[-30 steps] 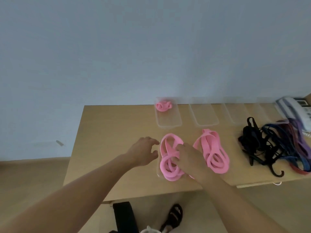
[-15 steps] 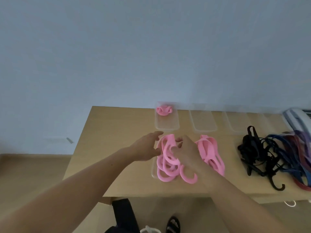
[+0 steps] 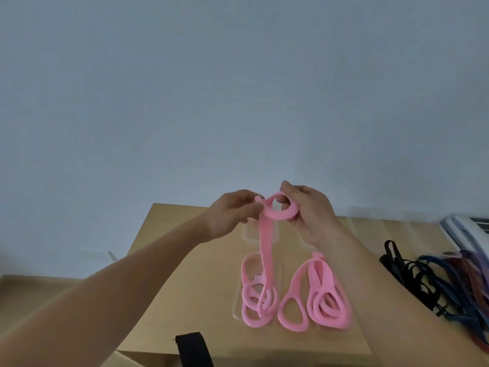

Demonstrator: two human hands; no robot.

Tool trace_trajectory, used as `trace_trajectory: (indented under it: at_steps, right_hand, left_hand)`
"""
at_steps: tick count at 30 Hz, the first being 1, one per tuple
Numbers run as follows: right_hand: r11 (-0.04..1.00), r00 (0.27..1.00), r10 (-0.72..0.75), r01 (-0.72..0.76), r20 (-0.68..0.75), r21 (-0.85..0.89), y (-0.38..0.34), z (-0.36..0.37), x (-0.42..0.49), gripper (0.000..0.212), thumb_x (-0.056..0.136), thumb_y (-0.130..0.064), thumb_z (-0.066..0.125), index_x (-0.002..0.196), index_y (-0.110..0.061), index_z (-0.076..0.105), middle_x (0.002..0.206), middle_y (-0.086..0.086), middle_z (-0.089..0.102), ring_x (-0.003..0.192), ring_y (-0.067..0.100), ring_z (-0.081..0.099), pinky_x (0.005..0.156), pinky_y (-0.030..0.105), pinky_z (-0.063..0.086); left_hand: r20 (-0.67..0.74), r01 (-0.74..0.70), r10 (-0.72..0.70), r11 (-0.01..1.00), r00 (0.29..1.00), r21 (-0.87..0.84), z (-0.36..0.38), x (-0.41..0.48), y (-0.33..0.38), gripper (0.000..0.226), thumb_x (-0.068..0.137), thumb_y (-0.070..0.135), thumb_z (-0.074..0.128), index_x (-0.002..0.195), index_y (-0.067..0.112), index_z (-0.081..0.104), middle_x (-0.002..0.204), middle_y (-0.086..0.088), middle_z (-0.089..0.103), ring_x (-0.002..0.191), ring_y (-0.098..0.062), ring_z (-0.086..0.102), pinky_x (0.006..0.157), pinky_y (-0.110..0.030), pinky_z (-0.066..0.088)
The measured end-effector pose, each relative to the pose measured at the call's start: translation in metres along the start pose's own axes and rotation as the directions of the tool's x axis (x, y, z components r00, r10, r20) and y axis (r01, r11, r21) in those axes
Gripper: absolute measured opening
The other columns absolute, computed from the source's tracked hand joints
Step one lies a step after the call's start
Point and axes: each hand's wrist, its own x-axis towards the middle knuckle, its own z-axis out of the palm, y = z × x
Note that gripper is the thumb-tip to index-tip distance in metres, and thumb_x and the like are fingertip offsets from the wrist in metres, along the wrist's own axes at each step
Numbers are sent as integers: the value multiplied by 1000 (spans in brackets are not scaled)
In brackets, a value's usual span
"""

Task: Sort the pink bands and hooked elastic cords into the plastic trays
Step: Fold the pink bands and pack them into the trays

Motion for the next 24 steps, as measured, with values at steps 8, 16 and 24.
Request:
trace_trajectory:
  at_steps: [8,16,24]
  right_hand:
    - [965,970,-130,171,204,-198,-27,3,-20,16,79,-29,78,91,-18,76,82,5,73,62,19,64,52,26,49]
    - [764,889,-429,453,163,-460,-36,12,-35,14,83,-38,75,80,-24,74,56,-9,61,47,3,52,50,15,42]
    - [812,892,-399,451,212,-370,-38,14,-41,13,87,-43,69,84,-31,75,81,-7,72,64,12,67,57,25,49]
  left_hand:
    - [-76,91,-126,931,989,-353,-2,-4,31,39,86,36,52,99,2,65,81,-18,69,69,-35,66,62,-39,56]
    - [53,53,-32,875,998,-481,-2,-13,50,57,86,60,47,96,8,68,90,-18,61,61,-37,62,50,-37,52]
    - [3,-13,16,896,1000,-443,-1,-25,58,40,96,34,57,110,-2,69,83,-14,68,63,-27,66,52,-30,55]
